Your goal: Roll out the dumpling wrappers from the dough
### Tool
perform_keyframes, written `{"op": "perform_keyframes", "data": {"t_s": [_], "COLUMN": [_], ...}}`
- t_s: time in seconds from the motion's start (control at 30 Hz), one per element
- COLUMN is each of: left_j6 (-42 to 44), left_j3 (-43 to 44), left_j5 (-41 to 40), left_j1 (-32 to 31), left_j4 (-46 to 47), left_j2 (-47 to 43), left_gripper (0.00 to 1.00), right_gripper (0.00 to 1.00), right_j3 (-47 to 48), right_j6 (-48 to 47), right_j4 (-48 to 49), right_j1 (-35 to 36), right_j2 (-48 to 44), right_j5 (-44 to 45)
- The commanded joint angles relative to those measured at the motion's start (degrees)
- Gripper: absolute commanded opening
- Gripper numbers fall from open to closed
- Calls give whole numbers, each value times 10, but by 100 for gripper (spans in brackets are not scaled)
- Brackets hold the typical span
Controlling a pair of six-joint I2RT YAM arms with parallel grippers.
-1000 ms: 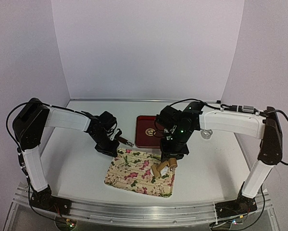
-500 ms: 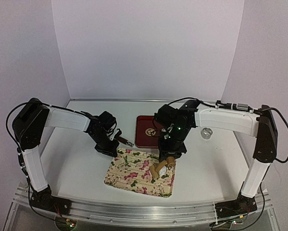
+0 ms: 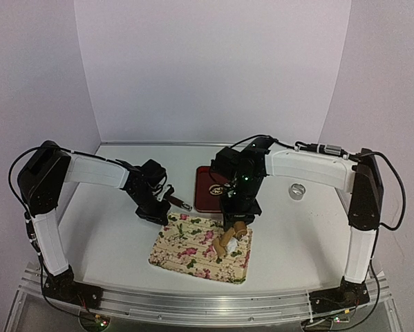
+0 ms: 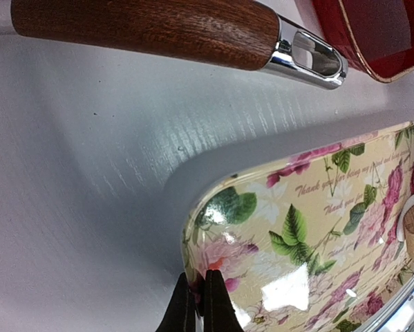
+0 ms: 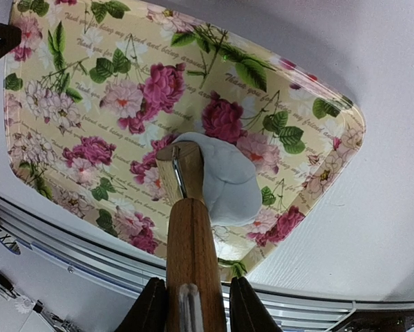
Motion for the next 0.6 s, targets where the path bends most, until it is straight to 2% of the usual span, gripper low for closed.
{"op": "perform_keyframes", "data": {"t_s": [0.0,0.57], "left_j6": [3,-11], "left_j3": [7,10], "left_j5": [-13,-3], "left_j1": [10,10], "left_j4": [-8,-8], "left_j2": [-11,0], "left_gripper": [0,0], "right_gripper": [0,0], "right_j3": [-19,75], "right_j6": [-5,-41], "right_j4": [-83,-102], "right_j1": [32,75], "right_j2": [105,139], "right_j5": [62,89]}}
